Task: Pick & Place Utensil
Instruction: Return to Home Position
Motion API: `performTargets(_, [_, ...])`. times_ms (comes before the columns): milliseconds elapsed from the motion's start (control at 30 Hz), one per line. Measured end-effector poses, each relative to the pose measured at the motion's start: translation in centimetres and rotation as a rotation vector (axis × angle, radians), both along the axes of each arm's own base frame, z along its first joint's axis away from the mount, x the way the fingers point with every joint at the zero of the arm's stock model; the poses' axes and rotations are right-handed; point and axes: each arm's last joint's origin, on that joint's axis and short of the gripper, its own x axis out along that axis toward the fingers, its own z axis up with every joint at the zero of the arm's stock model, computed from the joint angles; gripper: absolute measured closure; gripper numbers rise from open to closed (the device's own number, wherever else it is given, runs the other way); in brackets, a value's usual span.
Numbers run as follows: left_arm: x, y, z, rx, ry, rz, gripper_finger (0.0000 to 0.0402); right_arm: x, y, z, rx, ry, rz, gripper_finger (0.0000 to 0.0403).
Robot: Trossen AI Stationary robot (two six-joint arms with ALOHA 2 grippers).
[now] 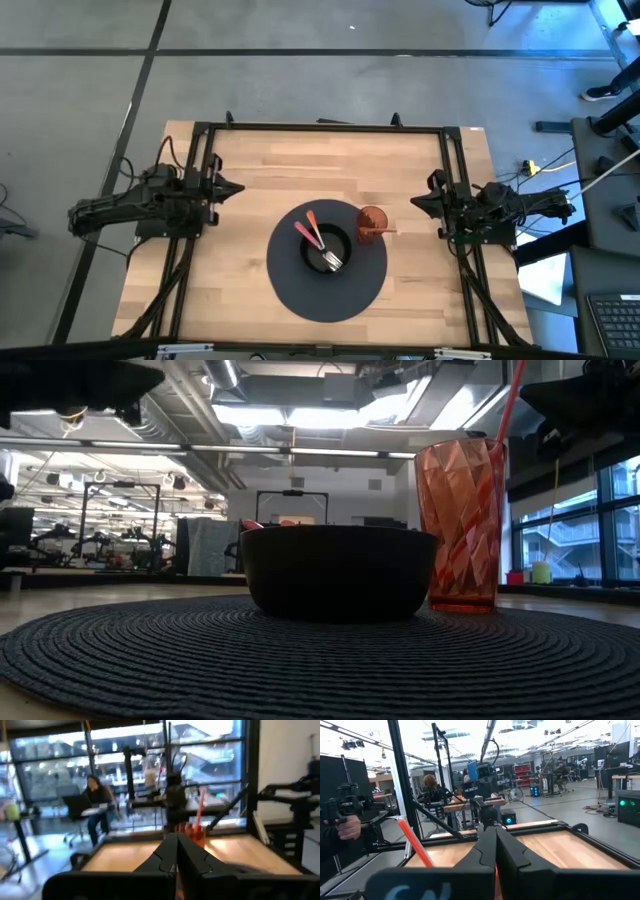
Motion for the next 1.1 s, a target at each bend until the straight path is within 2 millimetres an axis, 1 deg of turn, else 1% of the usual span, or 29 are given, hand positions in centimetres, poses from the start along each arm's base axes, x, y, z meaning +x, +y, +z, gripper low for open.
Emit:
performTargets(233, [0.1,-0.3,-2.9,-0.031,0.025,0.045,0.0399,0.0,0.0,-0.1,0.000,0.011,0.000,0.0402])
performTargets(333, [0.3,-0.4,-3.6,-0.027,0.041,0.075,0.0400,0.0,0.0,-0.1,-0.002,0.011,0.000,0.0402])
performTargets(467, [0.3,-0.5,-3.8,0.014,0.062,0.107,0.0400,0.0,0.0,-0.1,-0.012,0.012,-0.002,0.0402])
performTargets(567, [0.4,-0.5,-4.3,0.021,0.098,0.114,0.0401,0.1,0.0,-0.3,-0.026,0.036,0.008,0.0402])
performTargets(700, [0.7,-0.5,-5.8,0.013,0.149,0.128,0.0400,0.1,0.1,-0.6,-0.029,0.060,0.012,0.0402])
performTargets(767, [0.9,-0.5,-6.4,0.011,0.145,0.129,0.0400,0.1,0.1,-0.6,-0.024,0.060,0.013,0.0402])
performTargets(867, [1.0,-0.5,-6.4,0.000,0.119,0.112,0.0400,0.1,0.1,-0.6,-0.022,0.062,0.014,0.0402])
performTargets(1100, [1.0,-0.5,-6.5,-0.018,0.127,0.110,0.0400,0.4,0.1,-1.6,-0.008,0.045,0.016,0.0403])
